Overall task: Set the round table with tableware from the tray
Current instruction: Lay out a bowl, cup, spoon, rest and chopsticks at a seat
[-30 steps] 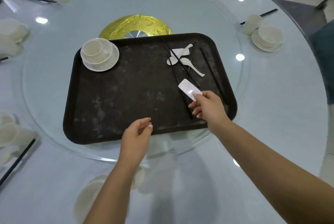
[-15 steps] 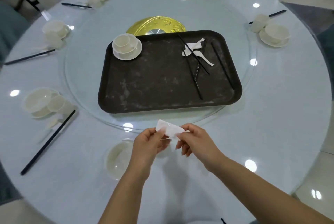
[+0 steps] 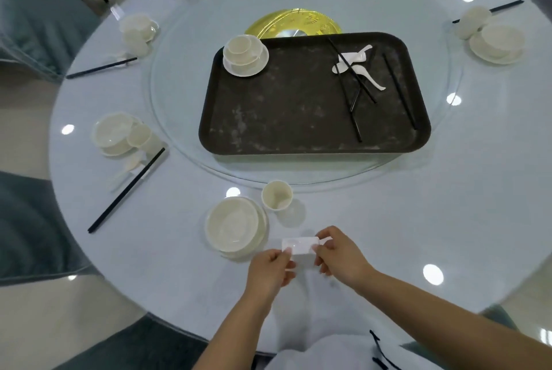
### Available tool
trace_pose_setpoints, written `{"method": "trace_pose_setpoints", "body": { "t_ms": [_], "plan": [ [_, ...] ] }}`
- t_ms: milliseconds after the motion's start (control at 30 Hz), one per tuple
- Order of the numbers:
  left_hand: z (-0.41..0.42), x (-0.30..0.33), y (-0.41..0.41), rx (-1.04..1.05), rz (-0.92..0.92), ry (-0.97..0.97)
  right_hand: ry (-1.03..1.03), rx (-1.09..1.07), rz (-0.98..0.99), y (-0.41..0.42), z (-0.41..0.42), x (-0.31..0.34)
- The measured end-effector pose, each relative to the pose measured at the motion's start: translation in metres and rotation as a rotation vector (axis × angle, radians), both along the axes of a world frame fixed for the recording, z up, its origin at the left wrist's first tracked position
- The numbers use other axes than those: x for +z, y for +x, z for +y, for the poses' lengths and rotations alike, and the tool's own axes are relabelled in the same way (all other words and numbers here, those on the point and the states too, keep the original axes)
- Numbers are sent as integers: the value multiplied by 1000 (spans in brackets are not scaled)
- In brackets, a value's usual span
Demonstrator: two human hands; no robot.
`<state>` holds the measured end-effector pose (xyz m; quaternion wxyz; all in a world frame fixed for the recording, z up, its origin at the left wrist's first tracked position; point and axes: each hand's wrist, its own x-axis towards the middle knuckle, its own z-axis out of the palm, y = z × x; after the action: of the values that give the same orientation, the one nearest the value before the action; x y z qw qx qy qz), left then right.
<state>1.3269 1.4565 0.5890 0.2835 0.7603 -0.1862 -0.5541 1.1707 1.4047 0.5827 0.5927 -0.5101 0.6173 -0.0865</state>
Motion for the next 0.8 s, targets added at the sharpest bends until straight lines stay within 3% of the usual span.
{"method": "trace_pose_setpoints", "body": {
  "t_ms": [233, 800],
  "plan": [
    [11, -24, 14, -255, -303, 5, -7, 90, 50, 23, -1, -24],
    [7, -44, 24, -291, -368, 9, -9, 184, 57, 25, -20, -35]
  ]
}}
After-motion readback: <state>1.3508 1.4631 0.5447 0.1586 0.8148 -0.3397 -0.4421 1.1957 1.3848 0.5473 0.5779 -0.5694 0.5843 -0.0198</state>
